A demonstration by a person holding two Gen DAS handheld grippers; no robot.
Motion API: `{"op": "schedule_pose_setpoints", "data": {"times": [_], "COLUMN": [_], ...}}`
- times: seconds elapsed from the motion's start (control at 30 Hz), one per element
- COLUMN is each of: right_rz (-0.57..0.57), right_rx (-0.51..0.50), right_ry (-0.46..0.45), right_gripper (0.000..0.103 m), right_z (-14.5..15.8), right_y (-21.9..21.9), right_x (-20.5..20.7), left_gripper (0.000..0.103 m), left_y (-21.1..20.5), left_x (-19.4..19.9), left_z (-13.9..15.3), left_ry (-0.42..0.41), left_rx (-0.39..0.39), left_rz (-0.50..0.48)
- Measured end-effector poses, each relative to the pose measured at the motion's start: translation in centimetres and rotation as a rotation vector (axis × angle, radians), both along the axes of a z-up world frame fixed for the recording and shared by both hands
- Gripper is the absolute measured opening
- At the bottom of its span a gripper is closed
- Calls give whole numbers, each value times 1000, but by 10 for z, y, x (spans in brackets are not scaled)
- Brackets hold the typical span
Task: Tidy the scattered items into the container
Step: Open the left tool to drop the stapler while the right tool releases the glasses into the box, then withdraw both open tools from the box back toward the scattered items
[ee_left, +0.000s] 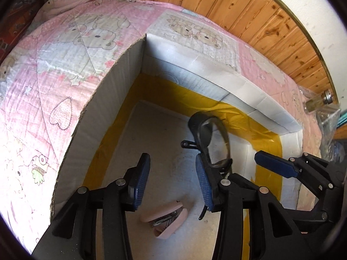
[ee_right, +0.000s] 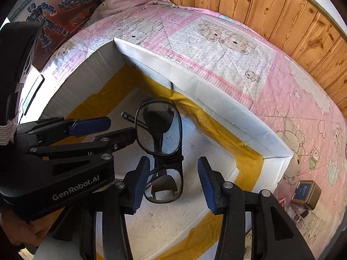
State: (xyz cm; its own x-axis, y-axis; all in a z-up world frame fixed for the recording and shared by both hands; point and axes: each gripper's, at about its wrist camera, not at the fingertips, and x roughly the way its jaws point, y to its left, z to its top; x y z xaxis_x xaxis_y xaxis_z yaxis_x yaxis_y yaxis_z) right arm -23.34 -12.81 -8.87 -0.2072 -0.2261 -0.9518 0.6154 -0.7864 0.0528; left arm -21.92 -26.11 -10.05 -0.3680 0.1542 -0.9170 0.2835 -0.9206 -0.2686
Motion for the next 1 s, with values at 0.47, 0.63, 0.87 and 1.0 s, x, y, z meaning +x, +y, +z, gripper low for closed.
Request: {"op": "schedule_pose_setpoints", "data": {"times": [0.47, 0.63, 0.87, 1.0], "right_rz": [-31, -19, -17, -20], "right_rx": [-111, -155, -219, -303], "right_ry": [4, 22, 59, 88], "right_gripper": [59, 59, 59, 59], "right_z": [32, 45, 60, 71], "right_y": [40, 53, 78, 96], "right_x": [39, 63, 97, 117], "left_gripper": [49, 49, 49, 49], "left_y": [27, 45, 70, 82], "left_x": [55, 81, 114, 130], "left_z": [43, 65, 93, 103], "left_ry": [46, 82, 125, 139], "left_rx": [-80, -130, -184, -196], "left_rz": [8, -1, -23, -25]}}
